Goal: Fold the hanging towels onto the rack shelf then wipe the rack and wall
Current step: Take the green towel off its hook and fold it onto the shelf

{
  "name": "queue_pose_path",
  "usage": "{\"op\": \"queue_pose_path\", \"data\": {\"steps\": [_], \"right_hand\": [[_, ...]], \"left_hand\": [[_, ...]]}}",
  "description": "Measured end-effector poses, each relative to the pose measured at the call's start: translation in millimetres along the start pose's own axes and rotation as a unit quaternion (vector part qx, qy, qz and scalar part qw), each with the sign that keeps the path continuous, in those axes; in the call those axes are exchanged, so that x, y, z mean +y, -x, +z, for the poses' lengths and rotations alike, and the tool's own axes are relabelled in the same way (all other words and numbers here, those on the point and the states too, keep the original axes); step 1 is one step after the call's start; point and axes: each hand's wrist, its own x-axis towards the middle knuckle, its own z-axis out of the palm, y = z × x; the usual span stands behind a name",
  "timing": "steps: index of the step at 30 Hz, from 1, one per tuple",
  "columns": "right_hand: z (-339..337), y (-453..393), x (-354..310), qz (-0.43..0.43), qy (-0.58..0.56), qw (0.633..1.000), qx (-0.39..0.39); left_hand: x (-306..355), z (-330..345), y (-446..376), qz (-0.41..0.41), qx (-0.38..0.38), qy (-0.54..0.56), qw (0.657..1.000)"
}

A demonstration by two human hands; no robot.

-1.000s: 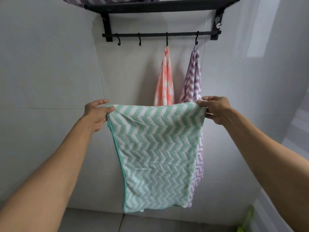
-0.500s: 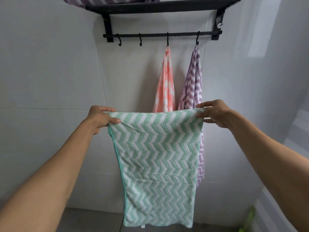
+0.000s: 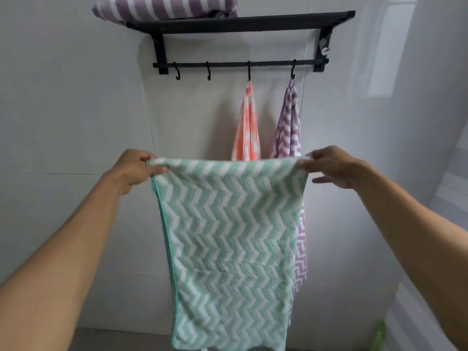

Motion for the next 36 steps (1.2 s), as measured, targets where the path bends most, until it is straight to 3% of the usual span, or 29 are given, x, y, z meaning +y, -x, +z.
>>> {"op": "queue_pose_path", "data": {"steps": [2, 4, 10, 15, 17, 20, 23, 25, 28, 32, 34, 36], "right_hand": [[-6, 5, -3, -0.012, -0.093, 0.994, -0.048], [8, 14, 22, 0.026, -0.062, 0.994, -0.087], [54, 38, 102, 0.134, -0.073, 0.985, -0.082], [42, 21, 67, 0.083, -0.188, 0.978, -0.043], [40, 30, 69, 0.101, -0.178, 0.974, -0.101], [45, 52, 107, 0.148, -0.120, 0.966, -0.176], [47, 54, 126, 0.142, -0.207, 0.959, -0.127], [47, 55, 123, 0.142, -0.273, 0.941, -0.139], [48, 60, 132, 0.145, -0.214, 0.951, -0.169], [47, 57, 135, 0.140, -0.259, 0.949, -0.113], [45, 54, 125, 0.130, -0.237, 0.954, -0.129], [42, 49, 119, 0.116, -0.220, 0.961, -0.122]], "left_hand": [[2, -2, 3, -0.013, -0.050, 0.159, 0.986], [-20, 18, 15, -0.048, -0.071, 0.193, 0.977], [-89, 62, 55, -0.172, -0.043, 0.154, 0.972], [-40, 39, 23, -0.121, -0.048, 0.248, 0.960], [-41, 42, 34, -0.107, -0.100, 0.220, 0.964], [-85, 67, 74, -0.181, -0.132, 0.119, 0.967], [-91, 67, 70, -0.198, -0.076, 0.189, 0.959], [-80, 57, 61, -0.177, -0.096, 0.250, 0.947], [-86, 64, 69, -0.174, -0.153, 0.179, 0.956], [-82, 59, 64, -0.184, -0.116, 0.234, 0.948], [-78, 54, 59, -0.170, -0.138, 0.206, 0.954], [-77, 56, 54, -0.178, -0.110, 0.187, 0.960]]}}
